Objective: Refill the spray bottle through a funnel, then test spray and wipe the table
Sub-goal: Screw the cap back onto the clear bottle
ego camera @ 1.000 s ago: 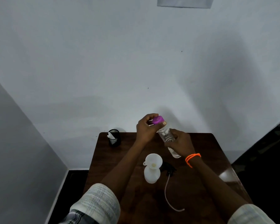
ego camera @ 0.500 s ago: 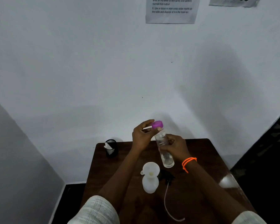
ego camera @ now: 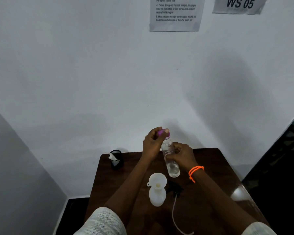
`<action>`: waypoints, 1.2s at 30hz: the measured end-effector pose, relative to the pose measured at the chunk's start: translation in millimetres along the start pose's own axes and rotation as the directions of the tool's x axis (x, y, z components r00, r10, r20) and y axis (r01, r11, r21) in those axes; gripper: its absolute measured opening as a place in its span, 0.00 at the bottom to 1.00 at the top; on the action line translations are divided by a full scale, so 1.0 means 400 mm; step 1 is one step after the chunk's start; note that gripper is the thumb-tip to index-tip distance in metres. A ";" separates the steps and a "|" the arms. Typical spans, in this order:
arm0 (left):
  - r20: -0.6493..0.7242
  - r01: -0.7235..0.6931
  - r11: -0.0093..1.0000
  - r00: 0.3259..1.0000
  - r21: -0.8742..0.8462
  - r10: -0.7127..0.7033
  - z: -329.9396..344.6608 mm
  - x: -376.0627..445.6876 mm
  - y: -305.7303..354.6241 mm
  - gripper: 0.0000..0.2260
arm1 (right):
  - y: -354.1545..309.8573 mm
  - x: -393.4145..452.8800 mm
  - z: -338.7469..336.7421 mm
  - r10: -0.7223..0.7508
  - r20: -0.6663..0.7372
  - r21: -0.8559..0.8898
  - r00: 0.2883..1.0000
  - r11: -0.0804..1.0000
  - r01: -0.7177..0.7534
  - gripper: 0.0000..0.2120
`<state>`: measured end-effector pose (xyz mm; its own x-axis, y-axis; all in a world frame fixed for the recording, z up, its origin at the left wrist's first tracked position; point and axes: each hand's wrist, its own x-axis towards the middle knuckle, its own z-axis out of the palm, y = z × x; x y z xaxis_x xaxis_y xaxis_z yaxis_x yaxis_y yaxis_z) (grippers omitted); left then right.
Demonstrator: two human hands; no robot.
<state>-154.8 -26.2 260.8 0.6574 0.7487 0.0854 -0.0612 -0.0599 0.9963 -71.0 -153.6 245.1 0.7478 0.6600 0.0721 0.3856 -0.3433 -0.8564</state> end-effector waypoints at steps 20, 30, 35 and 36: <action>0.092 0.014 0.985 0.996 -0.174 0.002 -0.009 -0.015 0.030 0.07 | -0.018 0.005 0.010 -0.014 0.036 0.053 0.999 0.999 0.013 0.18; 0.026 0.017 0.940 1.000 -0.340 -0.009 -0.026 0.012 -0.009 0.14 | -0.029 0.007 -0.003 0.030 0.016 0.141 0.999 0.990 -0.032 0.15; 0.090 0.023 0.975 0.996 -0.222 -0.003 -0.016 -0.002 0.026 0.17 | -0.030 0.013 0.007 -0.004 0.020 0.100 1.000 0.995 0.002 0.17; 0.099 0.008 0.981 0.995 -0.194 0.011 -0.014 -0.004 0.030 0.15 | -0.031 0.014 0.009 -0.009 0.024 0.095 1.000 0.995 0.007 0.18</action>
<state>-160.8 -24.5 272.4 0.7276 0.6791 0.0967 -0.2005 0.0757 0.9768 -73.4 -143.1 254.2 0.7312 0.6788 0.0678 0.3376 -0.2737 -0.9006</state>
